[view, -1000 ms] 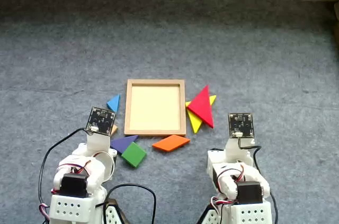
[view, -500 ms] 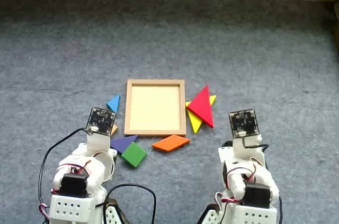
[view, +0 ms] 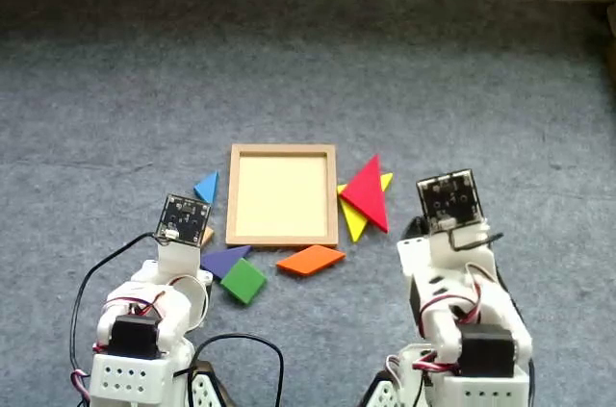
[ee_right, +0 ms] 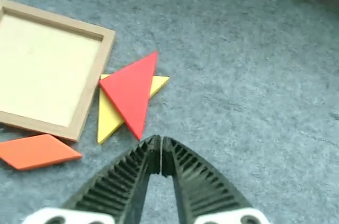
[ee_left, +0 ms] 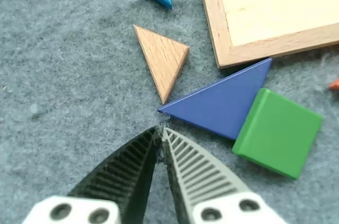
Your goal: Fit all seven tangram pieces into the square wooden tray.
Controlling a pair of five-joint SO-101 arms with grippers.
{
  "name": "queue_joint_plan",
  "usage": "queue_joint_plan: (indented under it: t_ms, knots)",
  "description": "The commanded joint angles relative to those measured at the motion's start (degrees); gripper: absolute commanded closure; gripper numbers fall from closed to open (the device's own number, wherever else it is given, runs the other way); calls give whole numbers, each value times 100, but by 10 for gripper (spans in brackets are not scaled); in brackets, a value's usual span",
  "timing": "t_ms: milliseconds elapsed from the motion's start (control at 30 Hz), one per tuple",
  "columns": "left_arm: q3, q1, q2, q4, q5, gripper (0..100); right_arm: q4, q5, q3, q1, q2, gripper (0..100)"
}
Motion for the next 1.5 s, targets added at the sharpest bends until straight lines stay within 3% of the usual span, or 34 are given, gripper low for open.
queue_joint_plan:
  t_ms: [0, 133, 233, 700, 1000, 1467]
  knots:
    - [110, -84, -48, 26, 44, 993, -163, -589, -971, -541, 1569, 902]
    - [110, -84, -48, 26, 44, 993, -198, -1257, -1446, -804, 2615, 747]
    - [110, -84, -48, 26, 44, 993, -259, -1556, -1710, -963, 3178, 698]
    - [110, -84, -48, 26, 44, 993, -1833, -1600, -2062, -1692, 5587, 697]
    - [110, -84, -48, 26, 44, 993, -1789, -1600, -3204, -1771, 7029, 695]
    - [110, -84, -48, 26, 44, 993, -646, -1609, -5086, -1763, 8840, 695]
